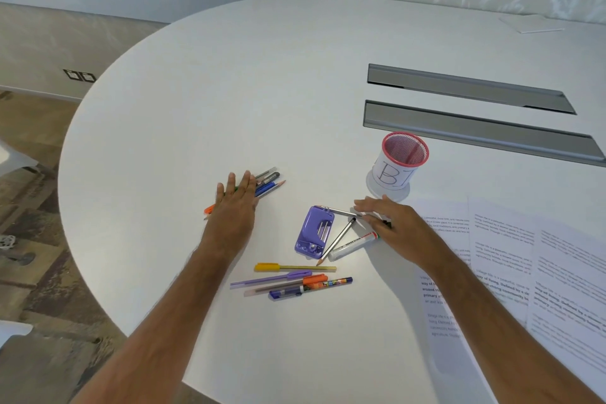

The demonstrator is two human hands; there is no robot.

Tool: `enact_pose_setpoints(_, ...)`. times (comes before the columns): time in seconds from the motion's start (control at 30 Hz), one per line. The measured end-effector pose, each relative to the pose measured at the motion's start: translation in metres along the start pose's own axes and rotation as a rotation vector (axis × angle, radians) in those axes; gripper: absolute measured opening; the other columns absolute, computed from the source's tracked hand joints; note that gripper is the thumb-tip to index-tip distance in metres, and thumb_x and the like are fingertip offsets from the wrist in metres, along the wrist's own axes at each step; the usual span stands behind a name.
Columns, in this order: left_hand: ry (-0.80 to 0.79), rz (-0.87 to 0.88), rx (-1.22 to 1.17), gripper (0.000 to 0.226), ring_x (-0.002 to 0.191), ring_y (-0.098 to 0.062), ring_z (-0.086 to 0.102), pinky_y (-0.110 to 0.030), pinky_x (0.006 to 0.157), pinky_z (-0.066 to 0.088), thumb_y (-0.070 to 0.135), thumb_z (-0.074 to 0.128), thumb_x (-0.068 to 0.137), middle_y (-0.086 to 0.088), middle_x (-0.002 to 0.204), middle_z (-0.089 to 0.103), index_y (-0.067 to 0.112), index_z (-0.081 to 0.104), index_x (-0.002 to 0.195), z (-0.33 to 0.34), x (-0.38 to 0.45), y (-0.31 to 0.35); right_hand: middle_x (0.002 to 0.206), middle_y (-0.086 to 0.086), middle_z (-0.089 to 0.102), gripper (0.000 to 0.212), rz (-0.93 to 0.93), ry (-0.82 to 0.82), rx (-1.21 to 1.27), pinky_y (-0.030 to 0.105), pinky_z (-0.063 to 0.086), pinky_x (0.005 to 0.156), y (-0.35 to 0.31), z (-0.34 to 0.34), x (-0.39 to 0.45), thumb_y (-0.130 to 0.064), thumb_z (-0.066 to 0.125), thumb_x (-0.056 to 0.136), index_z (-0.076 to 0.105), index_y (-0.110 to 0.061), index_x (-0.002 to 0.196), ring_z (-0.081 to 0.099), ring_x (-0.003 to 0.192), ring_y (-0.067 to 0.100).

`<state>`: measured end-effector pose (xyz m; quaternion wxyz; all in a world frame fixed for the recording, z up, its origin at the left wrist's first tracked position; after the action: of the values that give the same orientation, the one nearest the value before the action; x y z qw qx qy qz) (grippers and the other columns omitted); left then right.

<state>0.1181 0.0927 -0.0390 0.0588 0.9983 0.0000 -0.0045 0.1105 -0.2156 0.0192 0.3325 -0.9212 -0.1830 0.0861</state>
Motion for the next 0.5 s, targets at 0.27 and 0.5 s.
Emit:
enact_pose_setpoints(0.27,-0.016,-0.064,-0.063,0.053,0.162,-0.040,0.011,-0.052,0.130,0.006,0.018,0.031,0.115,-0.015,0.174,0.019,0.001,0.022,0.164,-0.007,0.014,-0.033,0.131,-0.002,0.072,0.035,-0.100,0.008,-0.036,0.015,0.042,0.107,-0.013,0.004,-0.017,0.000,0.070,0.097,0.075,-0.015,0.127,0.059,0.119,0.012)
enact_pose_setpoints(0.5,0.095,-0.045,-0.110,0.055,0.160,-0.042,0.016,-0.052,0.130,0.008,0.019,0.038,0.113,-0.018,0.172,0.025,-0.002,0.026,0.163,-0.025,0.001,-0.023,0.133,0.001,0.071,0.054,-0.179,-0.033,-0.099,0.035,0.043,0.111,-0.025,0.021,-0.022,0.006,0.077,0.081,0.073,-0.012,0.131,0.061,0.125,0.026)
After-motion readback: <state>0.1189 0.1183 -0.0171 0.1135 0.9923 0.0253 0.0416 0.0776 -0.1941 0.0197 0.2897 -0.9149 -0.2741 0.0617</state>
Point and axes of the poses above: each hand's wrist, its own x-axis towards the middle knuckle, its own z-axis out of the palm, y = z × x, the point moved 9 cm from there along x, towards the middle knuckle
